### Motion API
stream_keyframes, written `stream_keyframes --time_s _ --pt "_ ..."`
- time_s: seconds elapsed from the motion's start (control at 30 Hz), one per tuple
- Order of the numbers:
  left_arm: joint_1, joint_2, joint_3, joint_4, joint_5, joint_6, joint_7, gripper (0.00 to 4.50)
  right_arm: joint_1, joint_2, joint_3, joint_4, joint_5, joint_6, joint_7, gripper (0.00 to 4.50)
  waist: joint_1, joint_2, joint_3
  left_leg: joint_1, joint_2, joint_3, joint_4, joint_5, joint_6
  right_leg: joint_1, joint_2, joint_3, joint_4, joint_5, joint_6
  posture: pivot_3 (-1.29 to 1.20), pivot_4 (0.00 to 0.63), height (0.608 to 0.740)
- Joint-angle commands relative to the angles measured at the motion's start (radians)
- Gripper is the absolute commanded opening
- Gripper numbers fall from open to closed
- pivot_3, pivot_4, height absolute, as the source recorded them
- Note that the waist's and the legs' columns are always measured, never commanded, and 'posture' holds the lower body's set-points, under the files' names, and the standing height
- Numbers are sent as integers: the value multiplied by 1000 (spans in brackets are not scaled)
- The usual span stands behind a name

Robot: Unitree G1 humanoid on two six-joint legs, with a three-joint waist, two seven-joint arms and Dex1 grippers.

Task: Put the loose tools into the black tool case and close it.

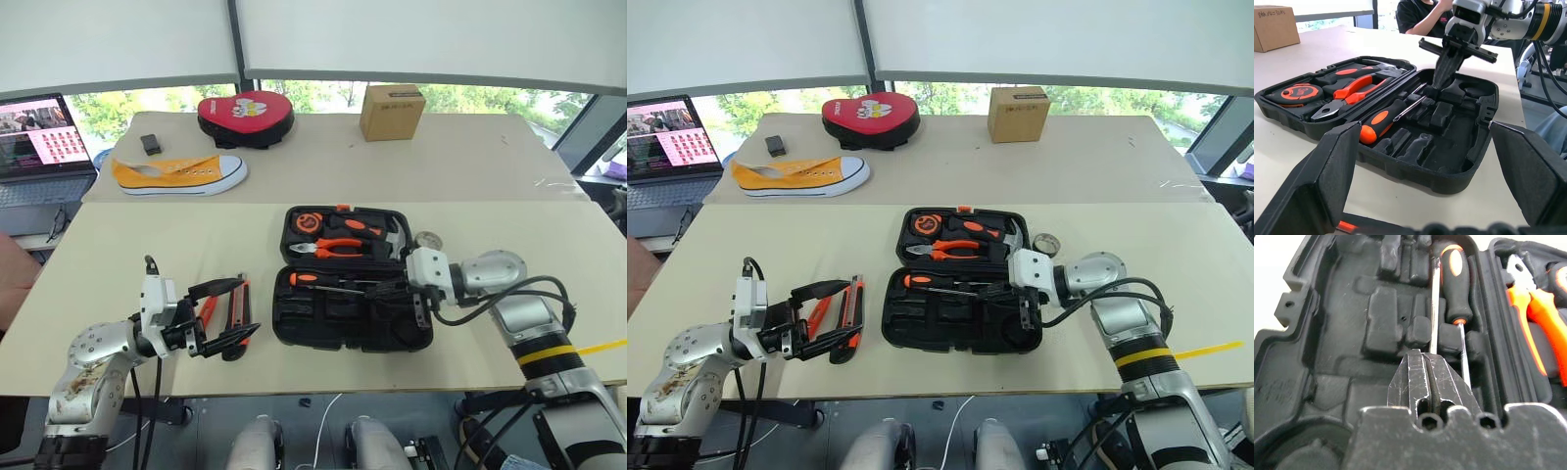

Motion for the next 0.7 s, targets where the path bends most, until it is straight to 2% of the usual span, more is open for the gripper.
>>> stream_keyframes --time_s 0.03,0.7 --pt "4 0 6 -14 -1 -23 1 4500 -4 0 -20 -50 33 45 -12 37 0 0 0 0 0 0 0 0 0 0 0 0 0 0 0 0 150 740" --pt "10 15 14 -13 7 -22 3 4500 -28 69 94 121 -100 78 -71 37 -7 -3 -2 6 1 0 0 0 -1 3 1 0 2 0 -1 0 150 740"
